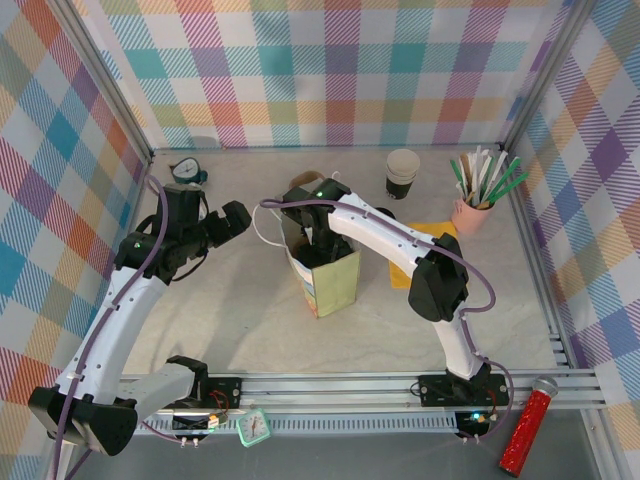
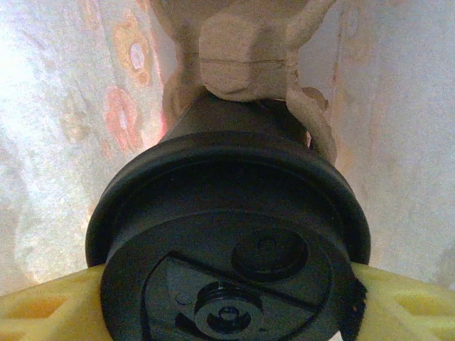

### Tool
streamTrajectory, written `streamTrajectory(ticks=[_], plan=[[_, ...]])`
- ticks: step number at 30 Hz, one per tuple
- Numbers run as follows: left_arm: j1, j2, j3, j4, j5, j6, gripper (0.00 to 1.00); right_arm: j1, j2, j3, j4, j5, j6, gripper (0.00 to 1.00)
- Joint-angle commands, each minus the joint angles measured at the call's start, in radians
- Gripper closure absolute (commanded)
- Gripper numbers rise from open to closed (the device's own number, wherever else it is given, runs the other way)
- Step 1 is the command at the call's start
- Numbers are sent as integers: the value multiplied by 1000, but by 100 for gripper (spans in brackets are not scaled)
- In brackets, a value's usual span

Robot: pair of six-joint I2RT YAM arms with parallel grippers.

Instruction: Pack the takeout coffee

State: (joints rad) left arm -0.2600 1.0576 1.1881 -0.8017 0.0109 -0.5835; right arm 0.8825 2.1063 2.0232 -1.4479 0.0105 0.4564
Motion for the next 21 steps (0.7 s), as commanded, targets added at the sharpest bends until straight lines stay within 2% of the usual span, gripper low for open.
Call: streamTrajectory(ticks=[1,21], plan=[[8,-1,25,22,14,-9,0,-11,98,-79,5,62,-6,26],[8,1,36,17,14,-9,0,-11,115,-115,38,57,-15,26]])
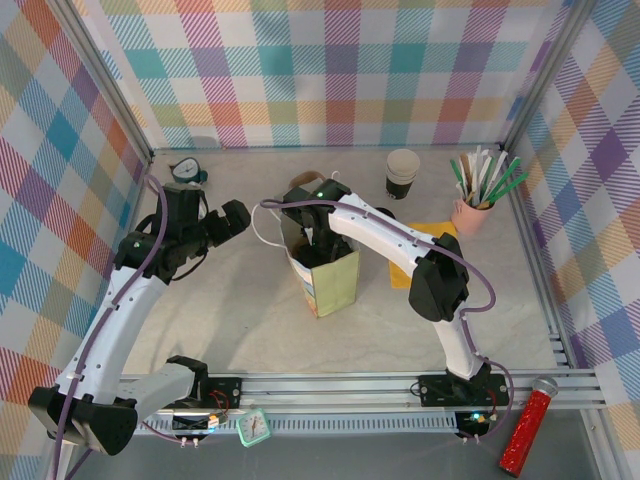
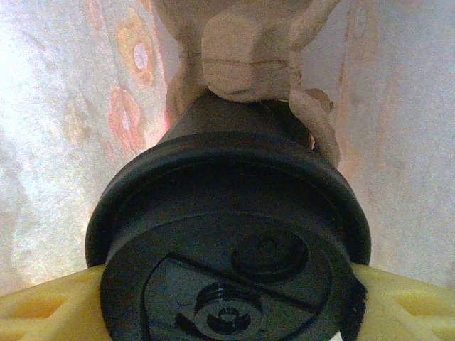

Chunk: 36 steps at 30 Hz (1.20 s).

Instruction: Pack the takeout coffee

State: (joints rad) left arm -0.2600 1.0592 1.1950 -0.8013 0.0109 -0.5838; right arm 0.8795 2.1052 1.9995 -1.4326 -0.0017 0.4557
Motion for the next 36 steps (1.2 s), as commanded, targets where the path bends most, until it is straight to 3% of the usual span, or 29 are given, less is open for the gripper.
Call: streamTrajectory(ticks=[1,36], plan=[[8,-2,28,17,14,-8,0,-8,115,-93,26,69,-14,26],[8,-7,22,15,18,-12,0,-10,99,-97,25,69,-12,26]])
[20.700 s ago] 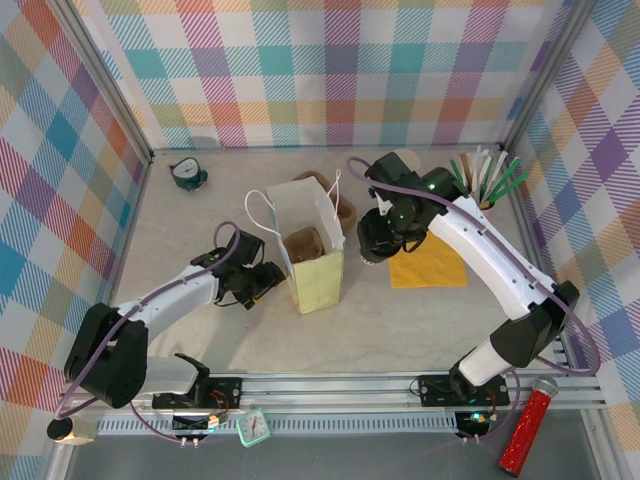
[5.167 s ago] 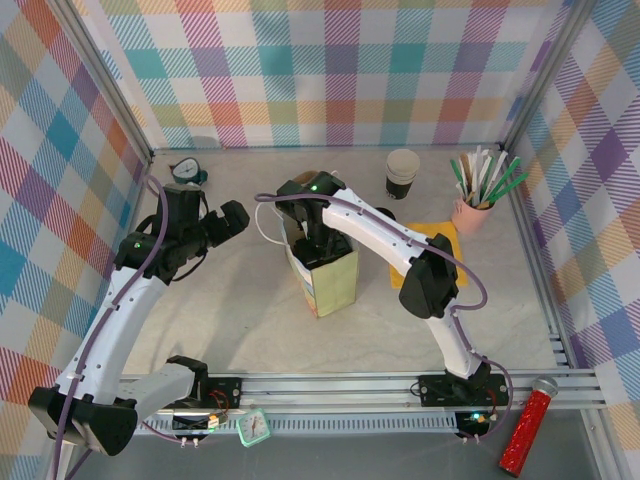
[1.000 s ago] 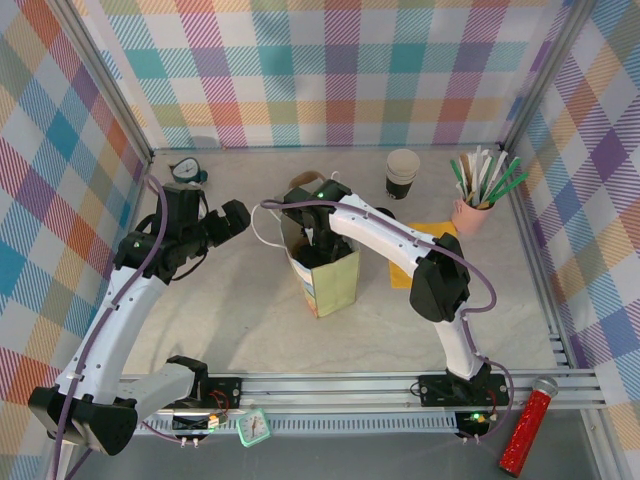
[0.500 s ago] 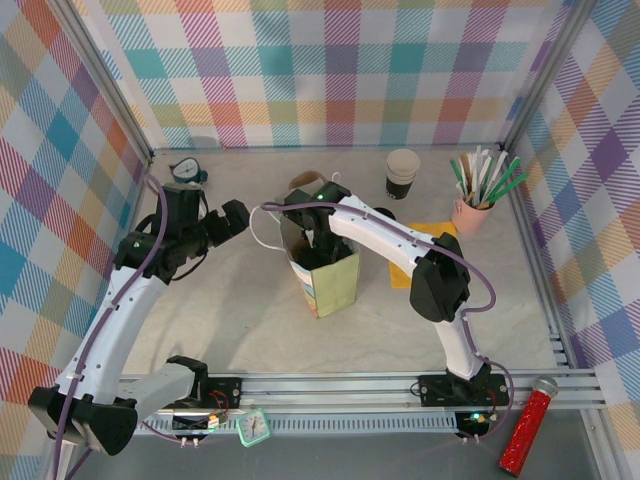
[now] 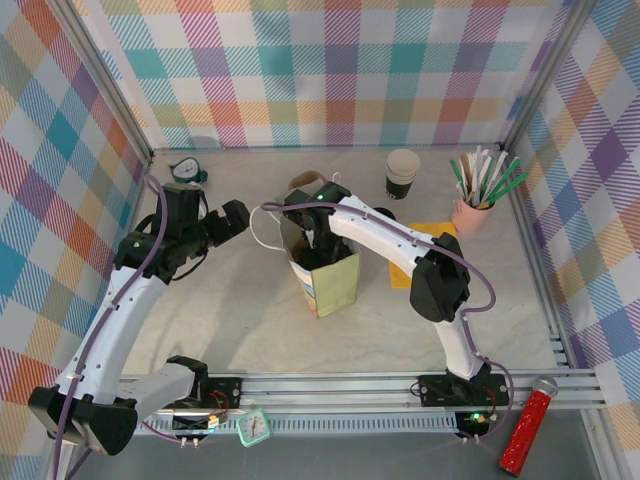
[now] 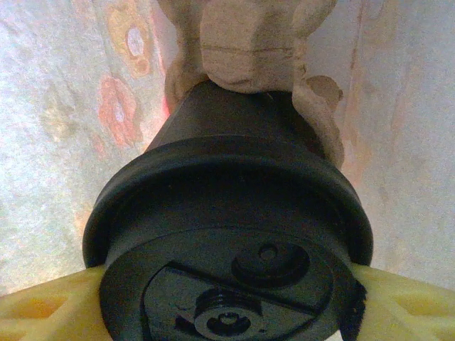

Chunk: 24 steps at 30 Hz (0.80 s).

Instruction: Pack the takeout coffee

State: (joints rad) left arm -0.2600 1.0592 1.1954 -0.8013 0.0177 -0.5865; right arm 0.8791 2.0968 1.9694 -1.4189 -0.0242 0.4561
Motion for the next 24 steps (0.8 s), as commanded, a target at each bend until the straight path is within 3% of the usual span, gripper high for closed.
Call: streamTrajectory(ticks=[1,24], plan=[[8,-5,23,16,12,-10,0,-9,109,-62,9,94,-13,26],[8,-3,21,20,15,-12,0,-22,151,-9,-17,66,-58,27]])
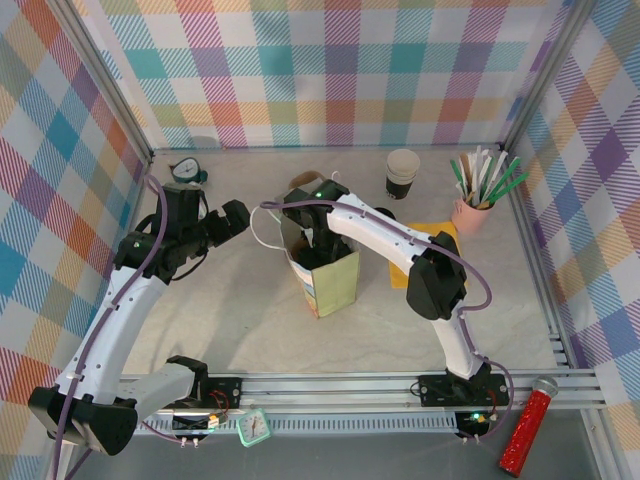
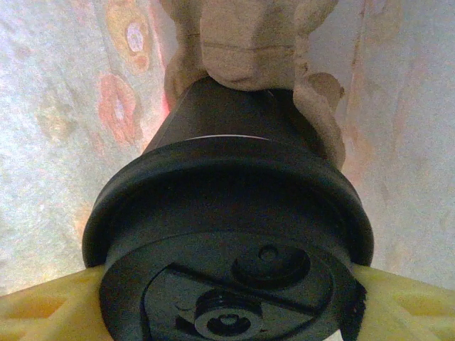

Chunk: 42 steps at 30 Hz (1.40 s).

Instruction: Pack the takeout coffee

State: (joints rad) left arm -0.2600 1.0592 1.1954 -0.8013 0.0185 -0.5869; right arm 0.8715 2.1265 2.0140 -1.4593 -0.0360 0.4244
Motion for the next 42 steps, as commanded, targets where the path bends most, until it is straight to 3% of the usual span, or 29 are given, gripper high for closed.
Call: streamTrajectory(ticks=[1,42], plan=[[8,-3,22,20,15,-11,0,-14,122,-52,22,77,-27,26],[8,2,20,24,17,-14,0,-13,40,3,-46,101,20,27]])
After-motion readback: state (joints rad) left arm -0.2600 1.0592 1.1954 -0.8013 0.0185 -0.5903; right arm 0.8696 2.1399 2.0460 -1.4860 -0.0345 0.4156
